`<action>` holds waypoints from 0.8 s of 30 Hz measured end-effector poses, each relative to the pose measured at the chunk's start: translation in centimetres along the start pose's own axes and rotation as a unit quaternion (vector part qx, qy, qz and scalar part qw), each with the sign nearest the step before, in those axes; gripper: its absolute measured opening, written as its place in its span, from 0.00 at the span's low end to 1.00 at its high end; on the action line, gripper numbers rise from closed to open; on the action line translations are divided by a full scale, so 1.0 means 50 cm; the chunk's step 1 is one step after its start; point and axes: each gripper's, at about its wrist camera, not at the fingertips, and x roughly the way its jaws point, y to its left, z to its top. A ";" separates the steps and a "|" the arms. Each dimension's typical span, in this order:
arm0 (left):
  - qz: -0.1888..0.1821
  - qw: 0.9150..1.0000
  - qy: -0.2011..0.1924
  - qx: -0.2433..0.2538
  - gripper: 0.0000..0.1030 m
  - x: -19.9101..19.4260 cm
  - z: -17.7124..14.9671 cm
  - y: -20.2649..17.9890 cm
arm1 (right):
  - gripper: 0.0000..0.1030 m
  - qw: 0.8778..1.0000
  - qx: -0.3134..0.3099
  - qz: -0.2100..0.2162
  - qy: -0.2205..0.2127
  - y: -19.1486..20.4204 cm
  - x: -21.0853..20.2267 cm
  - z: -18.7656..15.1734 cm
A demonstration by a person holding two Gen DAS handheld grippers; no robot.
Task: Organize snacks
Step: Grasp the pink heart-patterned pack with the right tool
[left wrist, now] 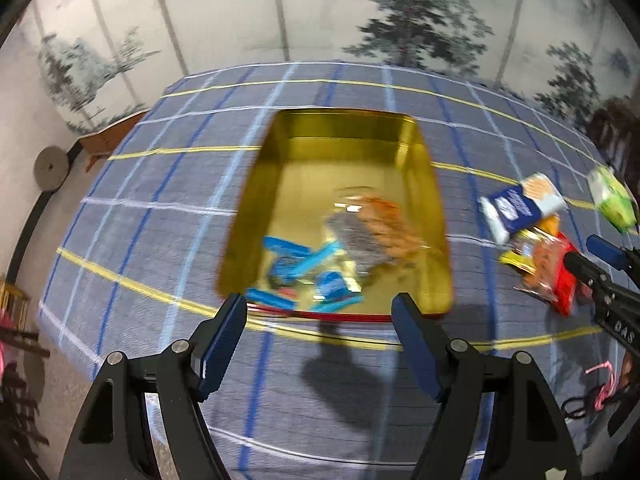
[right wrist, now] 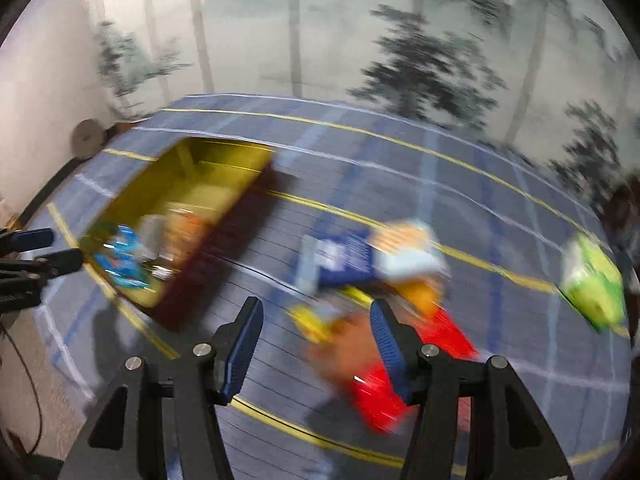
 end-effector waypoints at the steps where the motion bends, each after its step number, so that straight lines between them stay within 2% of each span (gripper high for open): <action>1: -0.004 1.000 -0.001 0.007 0.70 0.001 0.000 -0.014 | 0.55 1.000 0.015 -0.011 0.007 -0.032 -0.001 -0.014; 4: -0.015 0.999 -0.002 0.036 0.70 0.004 -0.001 -0.065 | 0.55 0.998 0.050 -0.040 0.022 -0.110 0.003 -0.051; 8: -0.025 0.998 0.003 0.062 0.70 0.015 -0.003 -0.117 | 0.55 0.994 0.082 -0.059 0.038 -0.178 0.010 -0.092; 15: -0.042 0.995 0.011 0.095 0.70 0.039 0.001 -0.188 | 0.55 0.990 0.112 -0.060 0.054 -0.227 0.024 -0.136; 20: -0.047 0.993 0.014 0.111 0.70 0.060 0.009 -0.224 | 0.55 0.990 0.121 -0.050 0.057 -0.235 0.036 -0.141; 24: -0.046 0.990 0.000 0.132 0.70 0.067 0.016 -0.245 | 0.54 0.988 0.133 -0.046 0.059 -0.231 0.049 -0.144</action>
